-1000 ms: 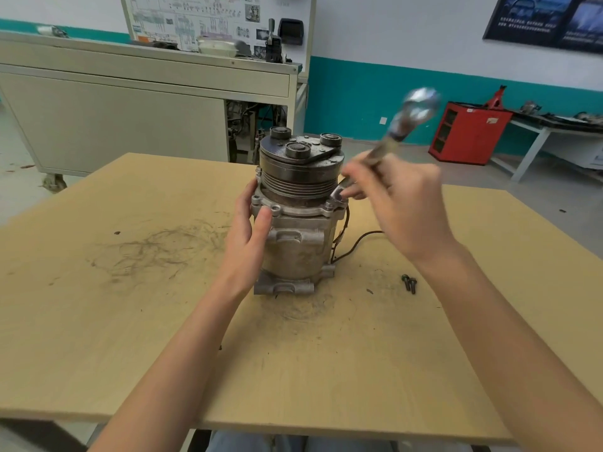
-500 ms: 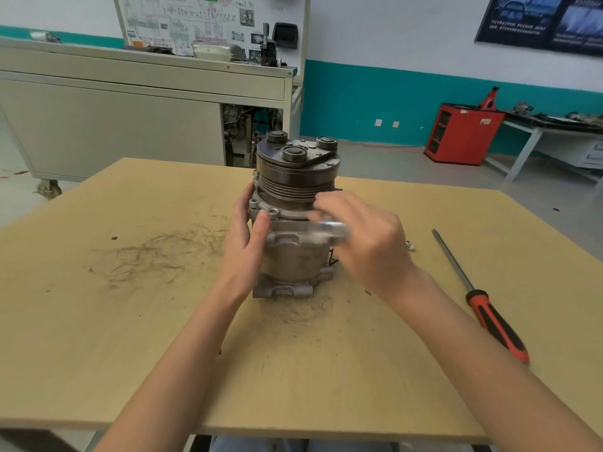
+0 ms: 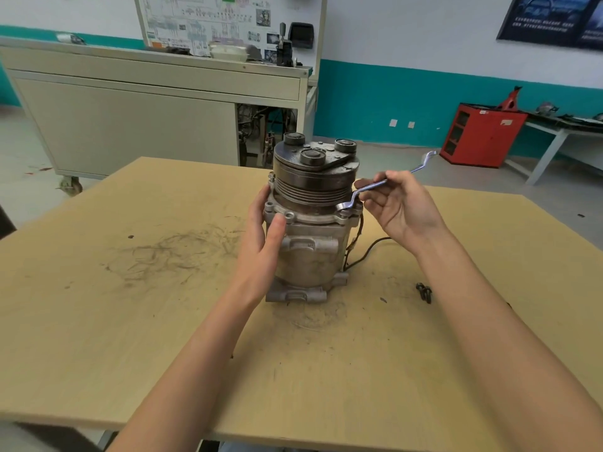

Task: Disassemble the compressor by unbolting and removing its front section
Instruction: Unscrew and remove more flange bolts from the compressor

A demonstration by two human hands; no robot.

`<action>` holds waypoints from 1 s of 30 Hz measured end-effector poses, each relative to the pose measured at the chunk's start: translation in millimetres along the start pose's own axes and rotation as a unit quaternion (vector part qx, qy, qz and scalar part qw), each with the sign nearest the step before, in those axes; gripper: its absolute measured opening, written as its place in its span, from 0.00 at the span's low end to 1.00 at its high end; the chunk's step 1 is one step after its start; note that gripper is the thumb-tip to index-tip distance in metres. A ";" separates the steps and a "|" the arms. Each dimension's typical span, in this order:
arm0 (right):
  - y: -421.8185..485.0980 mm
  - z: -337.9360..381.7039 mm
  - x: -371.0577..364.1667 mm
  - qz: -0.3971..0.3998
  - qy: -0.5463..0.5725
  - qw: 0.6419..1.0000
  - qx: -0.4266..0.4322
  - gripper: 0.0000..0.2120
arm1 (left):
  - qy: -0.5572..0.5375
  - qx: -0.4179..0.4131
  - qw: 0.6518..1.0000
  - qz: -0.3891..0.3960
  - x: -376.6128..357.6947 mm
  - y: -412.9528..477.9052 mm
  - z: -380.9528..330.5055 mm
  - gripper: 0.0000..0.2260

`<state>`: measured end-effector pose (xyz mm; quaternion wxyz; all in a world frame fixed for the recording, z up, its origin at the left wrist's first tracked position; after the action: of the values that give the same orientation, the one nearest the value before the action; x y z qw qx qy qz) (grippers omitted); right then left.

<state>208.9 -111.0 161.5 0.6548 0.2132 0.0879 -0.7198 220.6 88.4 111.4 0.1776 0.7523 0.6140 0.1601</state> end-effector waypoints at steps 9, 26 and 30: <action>-65.3 62.9 -51.2 -0.021 -0.418 0.839 0.348 0.10 | 0.010 -0.001 1.000 -0.001 -0.3 -0.4 0.2 0.30; -110.2 64.0 -102.0 -0.050 -0.616 0.563 0.549 0.14 | 0.004 -0.006 1.000 0.000 -1.6 -1.3 -4.0 0.30; -123.0 37.8 -131.3 -0.035 -0.710 0.407 0.574 0.11 | -0.005 -0.007 1.000 0.002 -0.5 -1.0 -2.2 0.31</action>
<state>87.9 8.2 231.9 0.1818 -0.0512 -0.8344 -0.5177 218.7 88.3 112.9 0.1856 0.7533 0.6101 0.1608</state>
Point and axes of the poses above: each hand's wrist, its own y-axis towards the middle knuckle, its own x-axis out of the back of the hand, z = x × y, the point moved 9 cm from there along y, towards the middle knuckle, and after that the axes turned 4 degrees about -y, right-handed, at the moved point
